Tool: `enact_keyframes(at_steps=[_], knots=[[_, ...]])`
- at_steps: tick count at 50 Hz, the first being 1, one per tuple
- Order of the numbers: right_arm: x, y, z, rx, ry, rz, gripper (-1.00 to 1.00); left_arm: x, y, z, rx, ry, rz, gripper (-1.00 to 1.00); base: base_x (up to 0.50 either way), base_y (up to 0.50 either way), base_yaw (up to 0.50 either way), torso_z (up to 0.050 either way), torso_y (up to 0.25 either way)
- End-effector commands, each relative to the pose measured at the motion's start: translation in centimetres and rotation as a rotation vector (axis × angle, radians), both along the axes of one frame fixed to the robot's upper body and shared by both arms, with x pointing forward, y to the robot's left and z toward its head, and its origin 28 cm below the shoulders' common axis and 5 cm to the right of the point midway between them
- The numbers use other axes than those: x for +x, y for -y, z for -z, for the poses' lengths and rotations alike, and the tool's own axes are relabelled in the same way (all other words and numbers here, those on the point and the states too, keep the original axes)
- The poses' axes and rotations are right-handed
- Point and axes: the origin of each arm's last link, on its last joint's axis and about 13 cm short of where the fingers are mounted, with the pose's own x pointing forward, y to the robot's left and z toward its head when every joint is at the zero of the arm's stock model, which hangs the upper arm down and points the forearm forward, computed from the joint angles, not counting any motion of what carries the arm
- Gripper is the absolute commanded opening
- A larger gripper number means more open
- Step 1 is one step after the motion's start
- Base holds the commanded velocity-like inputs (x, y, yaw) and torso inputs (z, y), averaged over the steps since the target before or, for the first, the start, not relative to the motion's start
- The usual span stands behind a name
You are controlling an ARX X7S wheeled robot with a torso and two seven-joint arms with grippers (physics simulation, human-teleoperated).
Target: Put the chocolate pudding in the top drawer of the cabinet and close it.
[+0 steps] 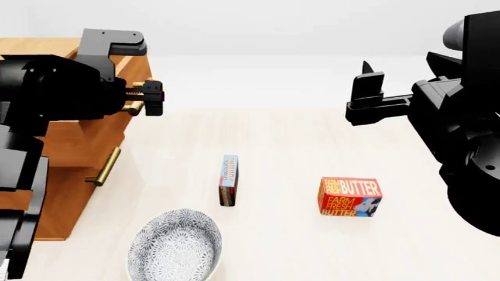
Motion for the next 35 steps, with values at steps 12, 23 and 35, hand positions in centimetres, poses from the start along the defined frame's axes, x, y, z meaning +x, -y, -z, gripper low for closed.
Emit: enact_keyframes(at_steps=[12, 23, 35], knots=[[-0.1, 0.1, 0.1, 0.006, 0.002, 0.005, 1.00, -1.5, 3.3, 1.8, -0.039, -0.042, 0.173, 1.00, 0.00, 0.00, 0.00, 0.000, 0.000], [-0.1, 0.2, 0.2, 0.009, 0.001, 0.008, 1.00, -1.9, 4.8, 2.0, -0.037, -0.044, 0.237, 1.00, 0.00, 0.00, 0.00, 0.000, 0.000], [-0.1, 0.2, 0.2, 0.010, 0.002, 0.008, 1.00, -3.0, 6.8, 1.4, -0.040, -0.029, 0.329, 1.00, 0.00, 0.00, 0.00, 0.000, 0.001]])
